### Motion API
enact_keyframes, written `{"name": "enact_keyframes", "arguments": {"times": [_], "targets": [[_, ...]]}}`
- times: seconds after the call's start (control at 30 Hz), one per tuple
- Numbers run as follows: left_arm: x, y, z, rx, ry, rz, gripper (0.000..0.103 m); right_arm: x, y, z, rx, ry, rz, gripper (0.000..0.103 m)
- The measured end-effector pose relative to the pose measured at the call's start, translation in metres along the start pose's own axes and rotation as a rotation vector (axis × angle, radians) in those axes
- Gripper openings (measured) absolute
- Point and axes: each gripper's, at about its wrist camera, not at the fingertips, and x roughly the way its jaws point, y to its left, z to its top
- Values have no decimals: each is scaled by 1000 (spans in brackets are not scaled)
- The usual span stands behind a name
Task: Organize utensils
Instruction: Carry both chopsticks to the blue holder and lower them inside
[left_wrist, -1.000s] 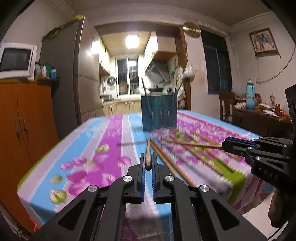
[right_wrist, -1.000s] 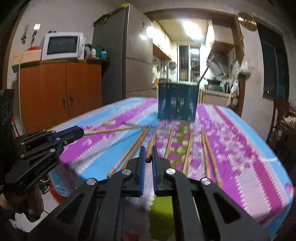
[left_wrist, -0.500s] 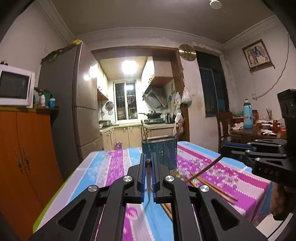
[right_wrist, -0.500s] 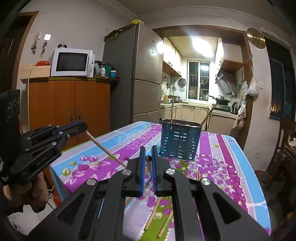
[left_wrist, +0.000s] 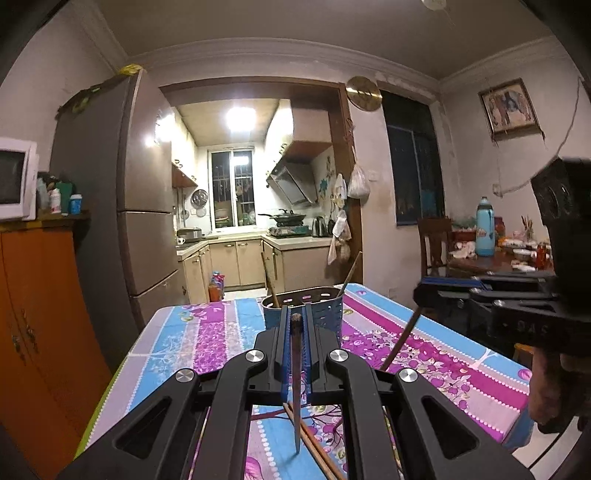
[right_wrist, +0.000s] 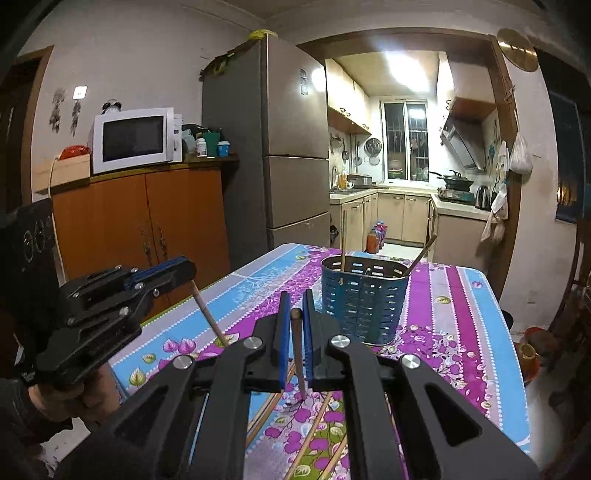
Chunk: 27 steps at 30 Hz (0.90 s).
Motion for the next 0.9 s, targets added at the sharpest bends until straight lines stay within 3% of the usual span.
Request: {"name": "enact_keyframes", "arguments": {"times": [0.57,0.9], "targets": [[40,-5,58,-30,13,-75,7,-3,-28,52,-13,-8,-20,5],[64,-2,112,-61,-34,-72,7,2,-57,99,13,-42,-39,5]]}}
